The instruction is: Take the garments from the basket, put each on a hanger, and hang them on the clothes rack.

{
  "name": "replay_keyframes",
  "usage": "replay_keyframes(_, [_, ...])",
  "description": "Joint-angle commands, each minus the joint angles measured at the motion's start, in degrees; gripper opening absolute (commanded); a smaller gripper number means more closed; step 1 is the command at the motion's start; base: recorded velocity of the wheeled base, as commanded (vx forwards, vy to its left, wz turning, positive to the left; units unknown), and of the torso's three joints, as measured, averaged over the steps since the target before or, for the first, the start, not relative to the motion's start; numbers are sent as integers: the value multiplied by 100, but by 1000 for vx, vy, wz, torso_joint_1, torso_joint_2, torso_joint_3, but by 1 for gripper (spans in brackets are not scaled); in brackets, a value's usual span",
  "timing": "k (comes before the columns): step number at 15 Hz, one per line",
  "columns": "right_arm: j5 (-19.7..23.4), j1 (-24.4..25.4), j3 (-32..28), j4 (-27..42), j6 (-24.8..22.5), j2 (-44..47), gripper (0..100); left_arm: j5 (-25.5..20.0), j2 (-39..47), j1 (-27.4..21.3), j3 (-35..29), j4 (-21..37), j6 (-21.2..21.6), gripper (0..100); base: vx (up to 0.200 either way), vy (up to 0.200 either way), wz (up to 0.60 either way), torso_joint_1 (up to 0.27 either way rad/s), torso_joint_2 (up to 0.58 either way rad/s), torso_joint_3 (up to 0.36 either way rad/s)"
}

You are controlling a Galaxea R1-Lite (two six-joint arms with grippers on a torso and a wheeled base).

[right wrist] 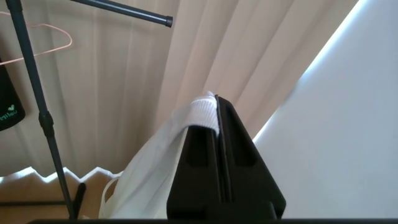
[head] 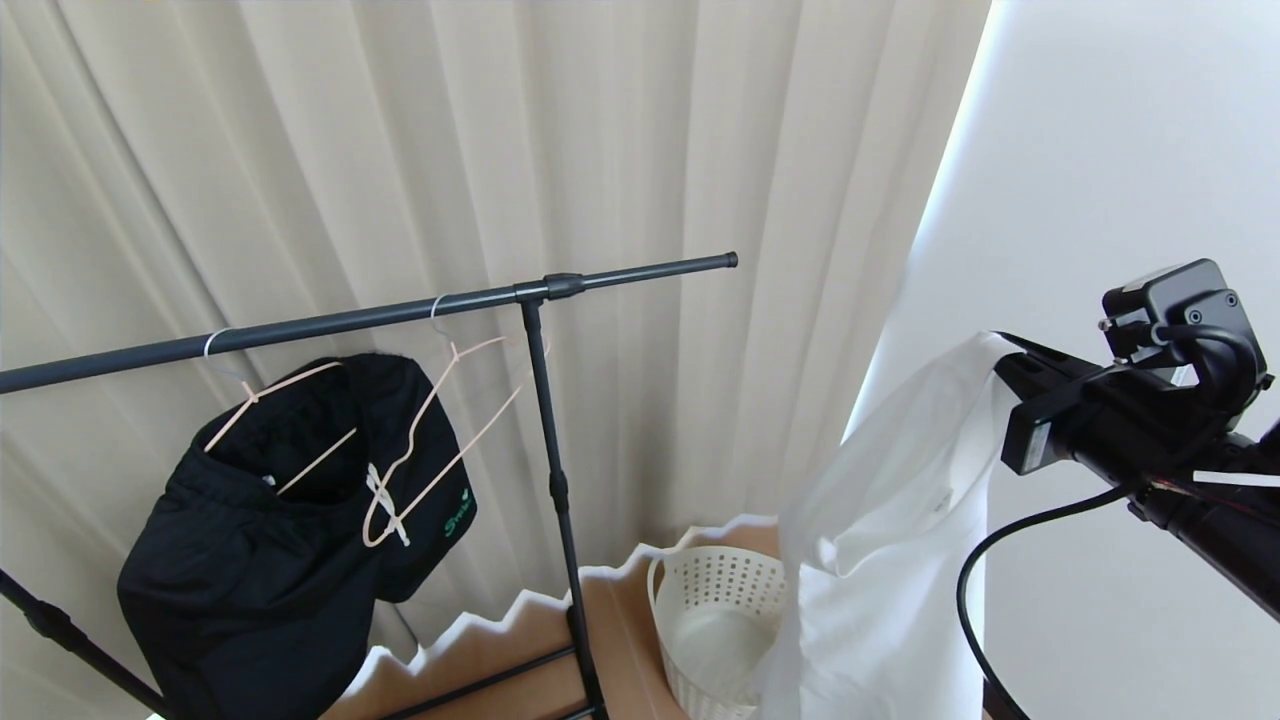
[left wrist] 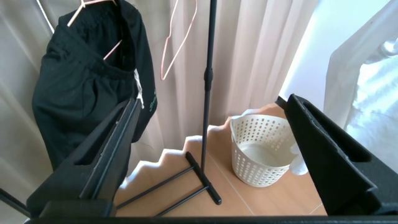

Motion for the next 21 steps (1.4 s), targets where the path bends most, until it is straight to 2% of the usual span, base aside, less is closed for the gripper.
replay_keyframes(1, [3, 4, -2, -5, -47, 9, 0, 18, 5, 0, 0, 1, 1, 100, 0, 0, 0, 0, 0, 0])
replay_keyframes(5, [12, 4, 68, -5, -56, 0, 0, 18, 5, 0, 0, 1, -7, 100, 0, 0, 0, 0, 0, 0])
replay_keyframes(12, [12, 4, 95, -5, -56, -62, 0, 27, 5, 0, 0, 1, -16, 100, 0, 0, 600, 4, -2, -1])
replay_keyframes(21, [12, 4, 103, -5, -56, -97, 0, 1, 5, 0, 0, 1, -16, 100, 0, 0, 0, -1, 2, 50])
